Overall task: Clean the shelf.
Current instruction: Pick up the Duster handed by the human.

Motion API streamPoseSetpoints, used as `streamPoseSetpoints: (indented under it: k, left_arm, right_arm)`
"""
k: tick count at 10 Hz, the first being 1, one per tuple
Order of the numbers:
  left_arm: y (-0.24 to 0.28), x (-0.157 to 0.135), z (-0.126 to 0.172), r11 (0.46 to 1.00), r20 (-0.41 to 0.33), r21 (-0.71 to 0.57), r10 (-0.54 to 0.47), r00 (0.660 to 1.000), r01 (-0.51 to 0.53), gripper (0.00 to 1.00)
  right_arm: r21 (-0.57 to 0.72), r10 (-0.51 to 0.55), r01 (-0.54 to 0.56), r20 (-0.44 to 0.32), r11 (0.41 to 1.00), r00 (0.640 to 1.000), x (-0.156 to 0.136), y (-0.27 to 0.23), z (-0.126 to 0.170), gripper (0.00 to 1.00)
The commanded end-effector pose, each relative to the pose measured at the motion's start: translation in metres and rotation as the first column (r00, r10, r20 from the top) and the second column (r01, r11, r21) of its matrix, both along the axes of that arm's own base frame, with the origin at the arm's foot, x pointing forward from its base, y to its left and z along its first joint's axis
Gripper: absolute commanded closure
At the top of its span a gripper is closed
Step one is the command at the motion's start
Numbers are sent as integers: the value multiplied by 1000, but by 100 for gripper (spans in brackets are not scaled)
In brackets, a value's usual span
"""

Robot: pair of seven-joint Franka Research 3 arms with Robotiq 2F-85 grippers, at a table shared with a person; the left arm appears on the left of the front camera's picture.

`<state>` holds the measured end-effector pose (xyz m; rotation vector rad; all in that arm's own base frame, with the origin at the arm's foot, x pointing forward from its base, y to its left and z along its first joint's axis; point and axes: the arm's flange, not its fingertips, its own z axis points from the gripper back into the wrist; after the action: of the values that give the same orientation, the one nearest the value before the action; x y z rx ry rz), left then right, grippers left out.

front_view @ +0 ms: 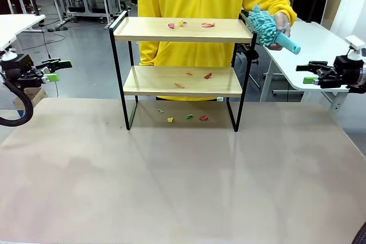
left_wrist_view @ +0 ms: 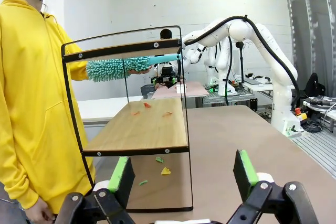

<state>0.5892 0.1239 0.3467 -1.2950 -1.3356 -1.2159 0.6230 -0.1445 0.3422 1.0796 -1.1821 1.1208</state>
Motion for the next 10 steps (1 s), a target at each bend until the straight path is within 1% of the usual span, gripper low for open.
streamPoseSetpoints:
  k: [1,2,3,4,5,6,7,8,9,10]
  left_arm:
    - [0,0,2,1000,6,5,2,1000,-2,0]
    - [0,0,2,1000,6,5,2,1000,-2,0]
    - [0,0,2,1000,6,5,2,1000,-2,0]
    - [0,0,2,1000,6,5,2,1000,-2,0]
    - [0,0,2,1000,6,5,2,1000,-2,0]
    - [0,0,2,1000,6,5,2,1000,-2,0]
    - [0,0,2,1000,6,5,2,1000,-2,0]
    - [0,0,2,1000,6,5,2,1000,-2,0]
    - [0,0,2,1000,6,5,2,1000,-2,0]
    - [0,0,2,1000,6,5,2,1000,-2,0]
  right_arm:
    - [0,0,0,0,1000,1000,0,0,0,0]
    - [-37,18,-18,-10,999,1000,-7,-9,19,0]
    - [-92,-51,48,-35,995,998,-12,-17,44,0]
    - [-187,-168,134,-184,973,968,-17,-25,75,0]
    - [-220,-214,160,-247,962,945,-26,-31,114,0]
    - [-326,-385,295,-260,898,886,-36,-27,159,0]
    - [-411,-413,282,-277,867,868,-46,-22,194,0]
    - [-524,-490,309,-251,794,835,-54,-19,228,0]
    - [-593,-529,315,-225,740,818,-67,-10,260,0]
    - [-637,-573,346,-184,688,799,-76,13,285,0]
